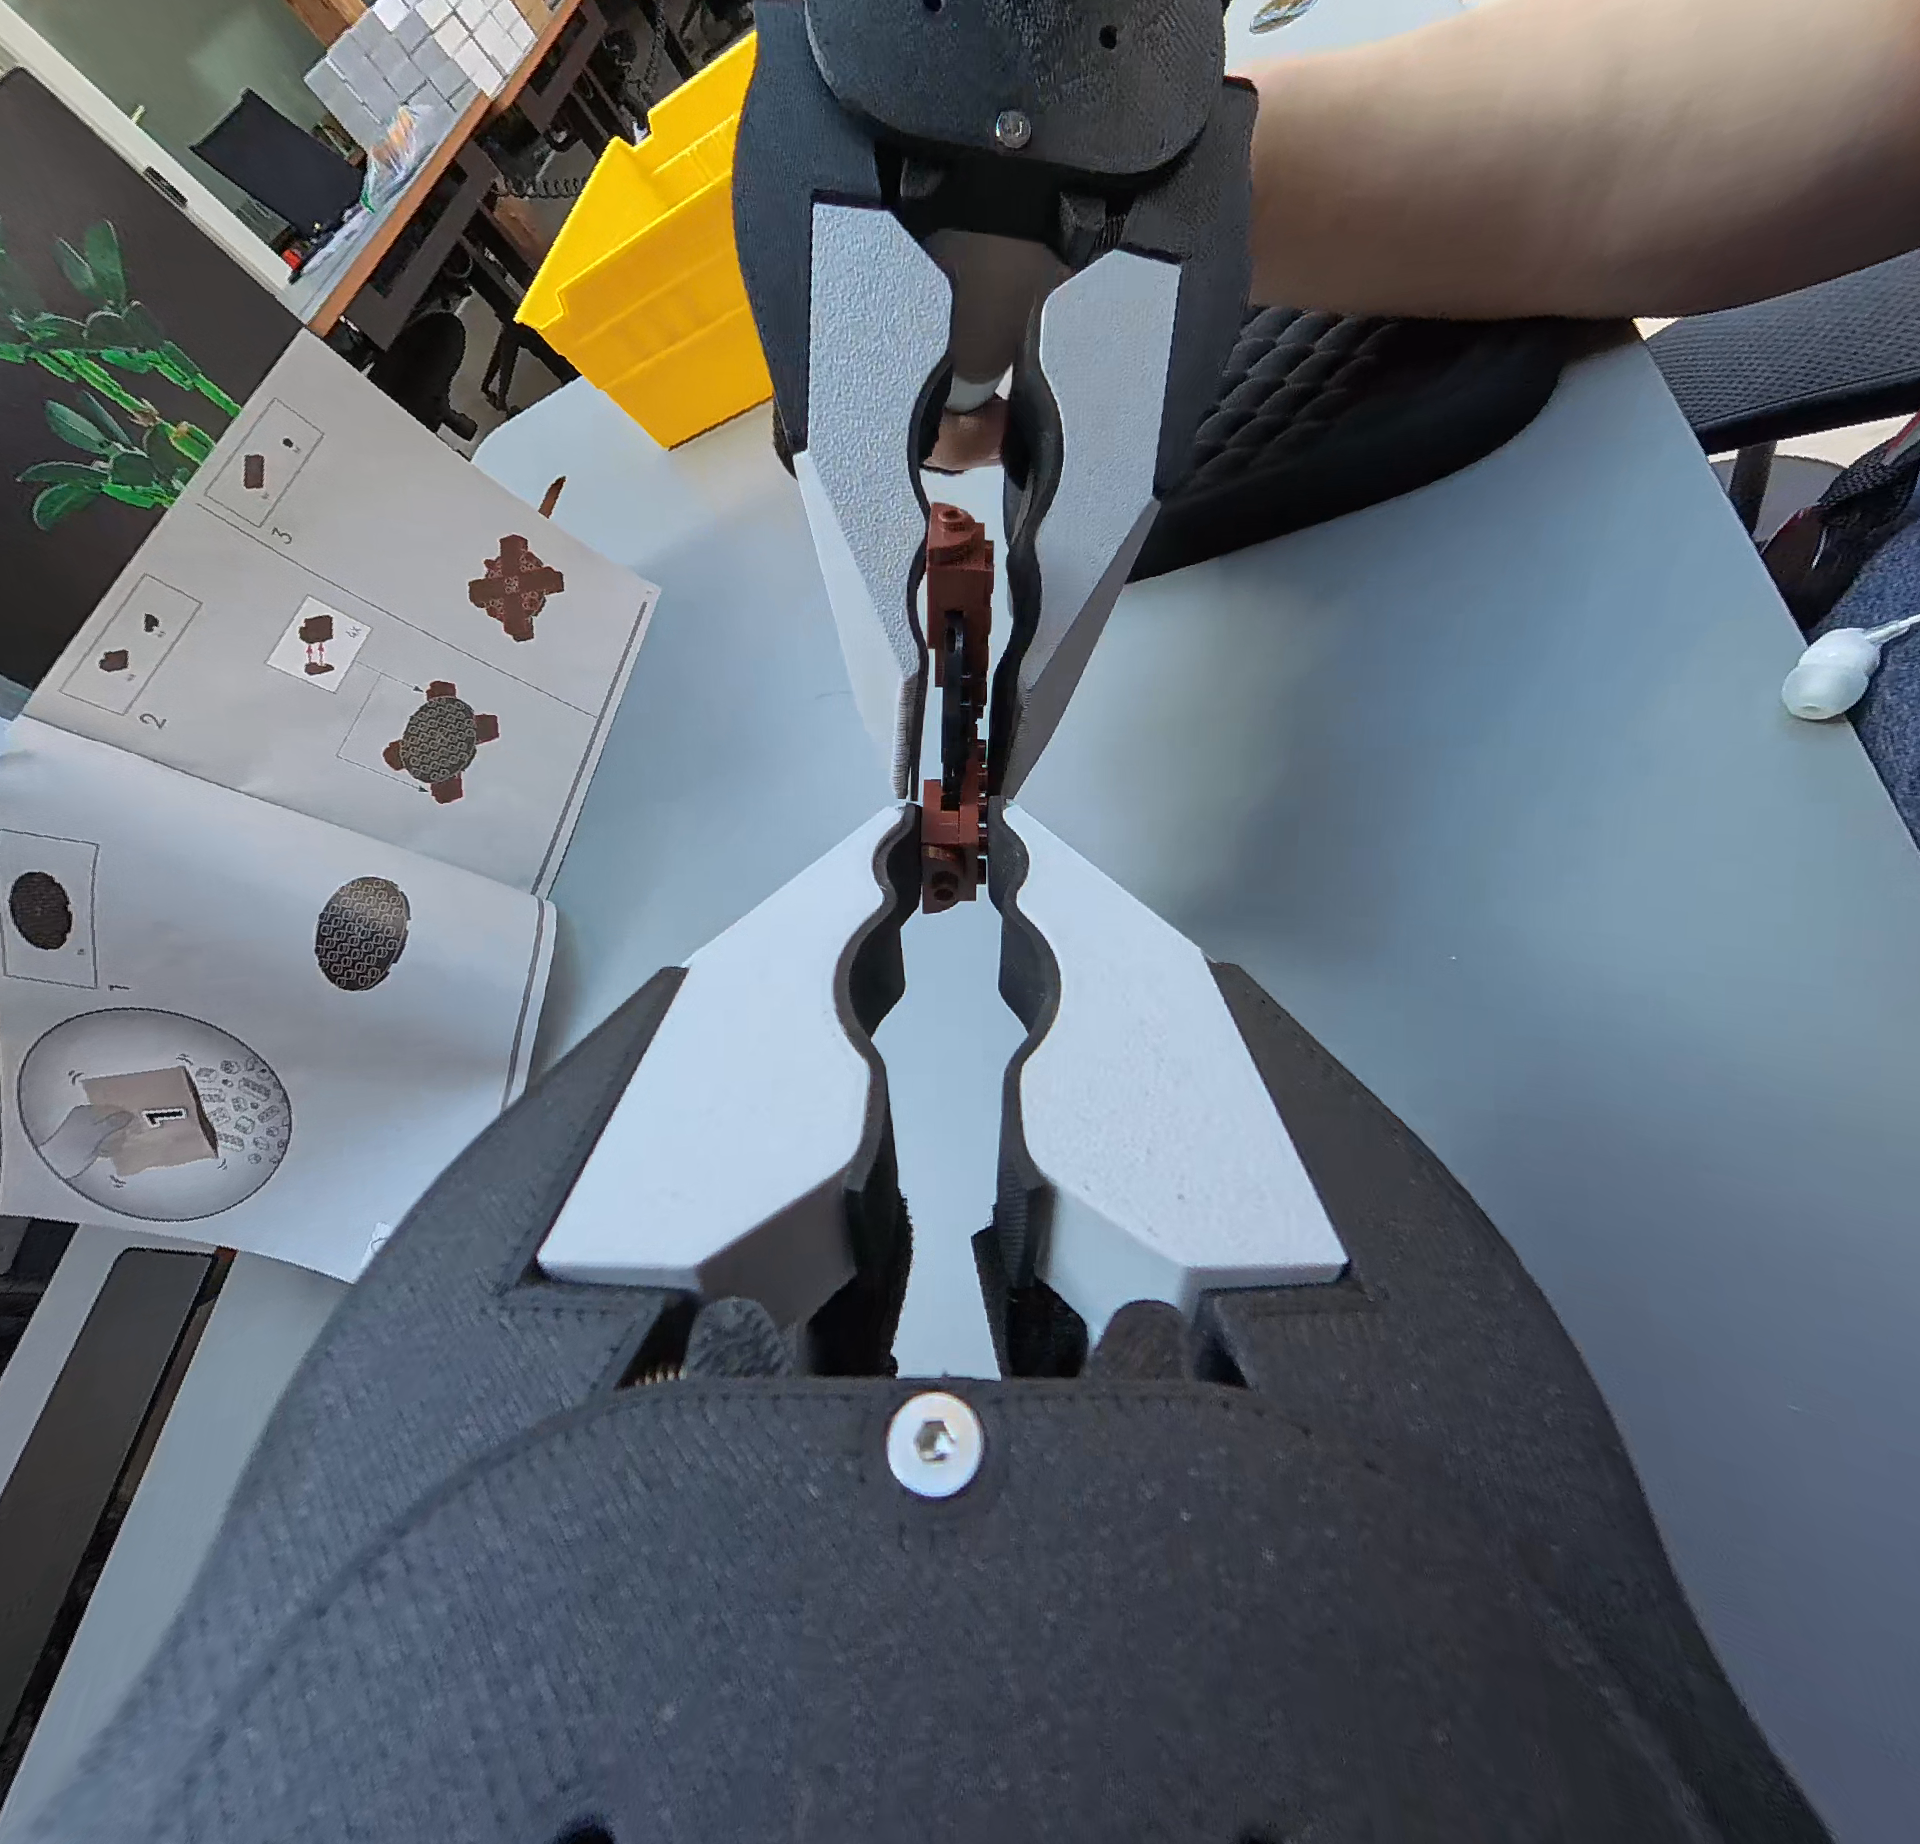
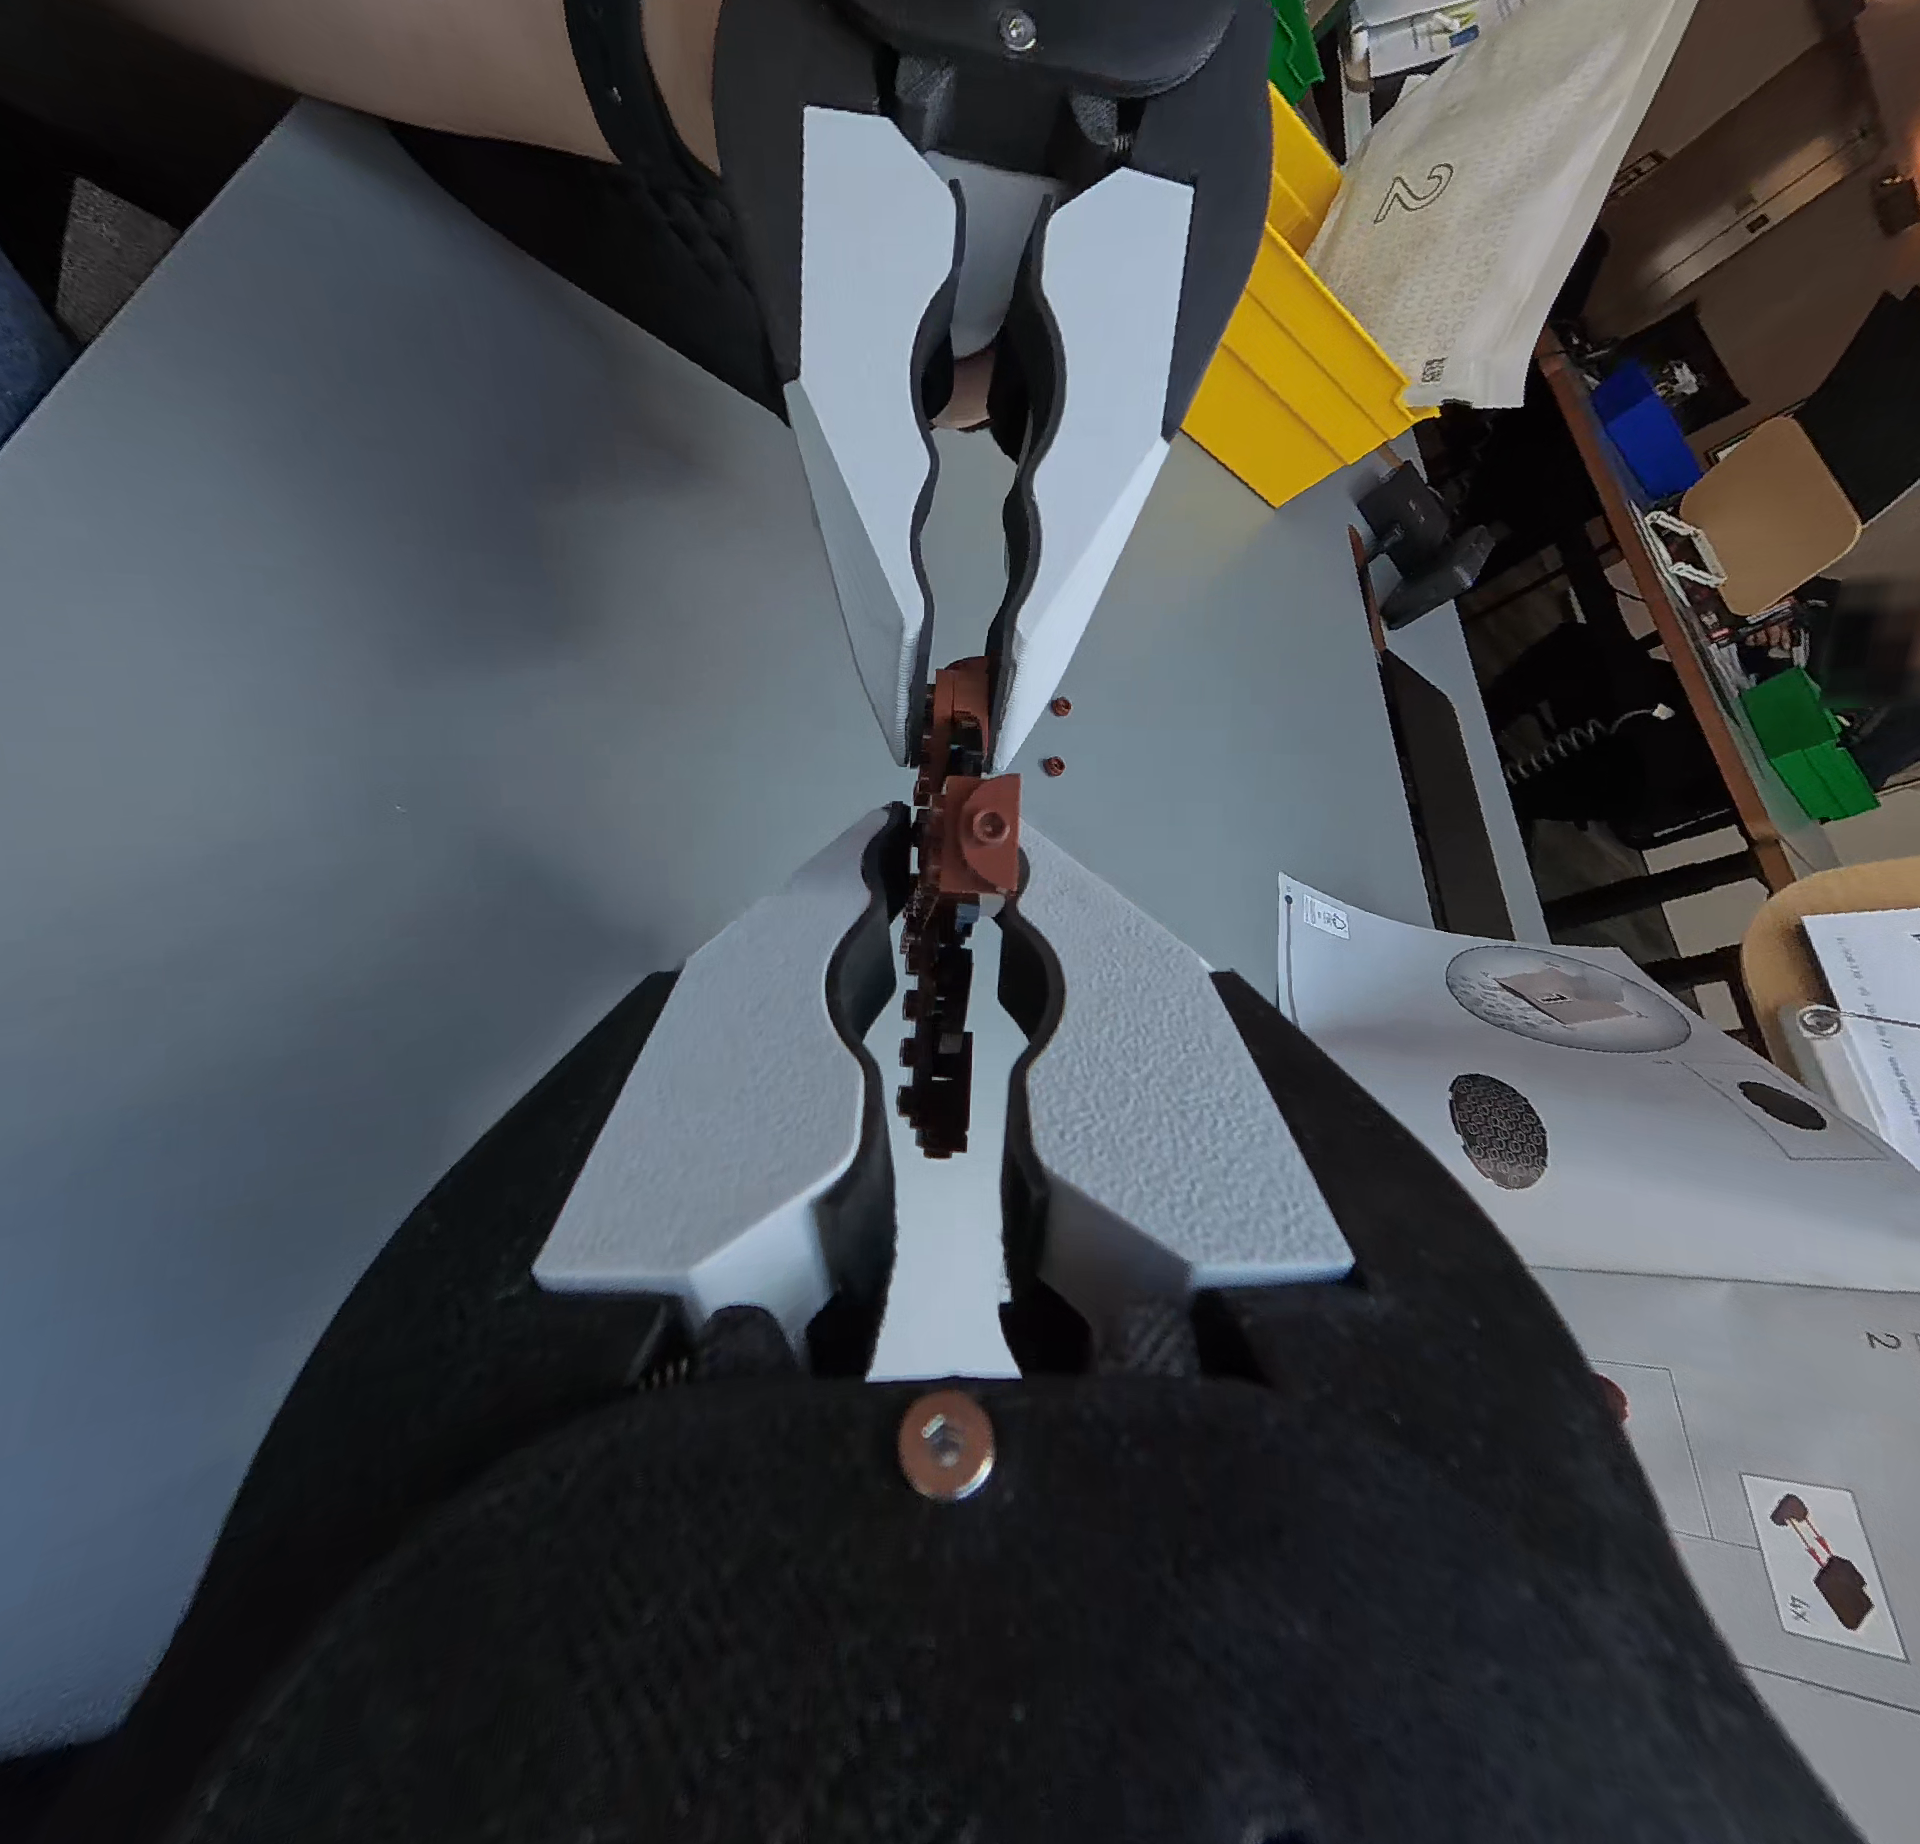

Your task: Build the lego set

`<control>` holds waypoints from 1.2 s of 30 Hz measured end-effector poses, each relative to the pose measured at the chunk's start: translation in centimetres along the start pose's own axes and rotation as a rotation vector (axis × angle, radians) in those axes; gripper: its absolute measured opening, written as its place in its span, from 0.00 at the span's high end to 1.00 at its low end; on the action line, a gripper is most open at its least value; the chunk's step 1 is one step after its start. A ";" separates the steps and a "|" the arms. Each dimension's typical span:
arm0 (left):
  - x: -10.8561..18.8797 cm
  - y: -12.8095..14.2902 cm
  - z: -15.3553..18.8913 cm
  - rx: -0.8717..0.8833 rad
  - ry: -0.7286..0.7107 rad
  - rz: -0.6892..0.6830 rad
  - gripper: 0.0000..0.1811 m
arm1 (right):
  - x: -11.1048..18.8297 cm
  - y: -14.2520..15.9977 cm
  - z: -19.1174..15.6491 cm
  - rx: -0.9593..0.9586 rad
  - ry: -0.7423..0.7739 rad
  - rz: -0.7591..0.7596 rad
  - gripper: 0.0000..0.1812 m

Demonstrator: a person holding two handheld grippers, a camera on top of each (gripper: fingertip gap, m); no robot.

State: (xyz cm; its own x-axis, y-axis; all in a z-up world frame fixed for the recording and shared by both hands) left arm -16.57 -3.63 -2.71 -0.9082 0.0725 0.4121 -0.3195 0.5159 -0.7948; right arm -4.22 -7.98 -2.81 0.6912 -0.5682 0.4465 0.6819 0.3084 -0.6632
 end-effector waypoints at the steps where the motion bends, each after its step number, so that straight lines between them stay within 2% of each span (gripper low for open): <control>1: -0.1 0.1 0.0 0.003 0.009 -0.004 0.94 | -0.1 0.0 -0.1 -0.010 -0.023 -0.001 0.96; 6: 0.2 0.3 -0.1 0.088 0.088 0.019 0.95 | -0.3 0.1 0.0 -0.149 -0.111 0.065 0.96; 11: 0.3 0.5 -0.4 0.157 0.122 0.032 0.95 | -0.5 0.3 0.3 -0.261 -0.151 0.071 0.96; 18: 0.1 0.8 -0.4 0.168 0.131 0.021 0.95 | -0.8 0.7 0.4 -0.320 -0.190 0.097 0.96; 31: 0.3 0.7 -0.6 0.214 0.149 0.066 0.94 | -0.6 0.5 0.5 -0.300 -0.173 0.103 0.96; 36: 0.7 0.3 -1.0 0.253 0.151 0.083 0.95 | -0.5 0.4 1.0 -0.373 -0.173 0.180 0.94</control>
State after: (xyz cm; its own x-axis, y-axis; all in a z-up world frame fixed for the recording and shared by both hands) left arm -17.00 -2.51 -2.25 -0.8899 0.2411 0.3872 -0.3199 0.2752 -0.9066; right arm -4.08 -6.77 -2.69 0.8426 -0.3848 0.3767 0.4359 0.0768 -0.8967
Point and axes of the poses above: each gripper's, where its closed fingertips meet, x back along the fingers, y out of its underside, z = x × y across the jaws, the point moved 8 cm from there along x, back along the fingers, and after that the axes turned 1 degree about x, right-handed, at the moved point
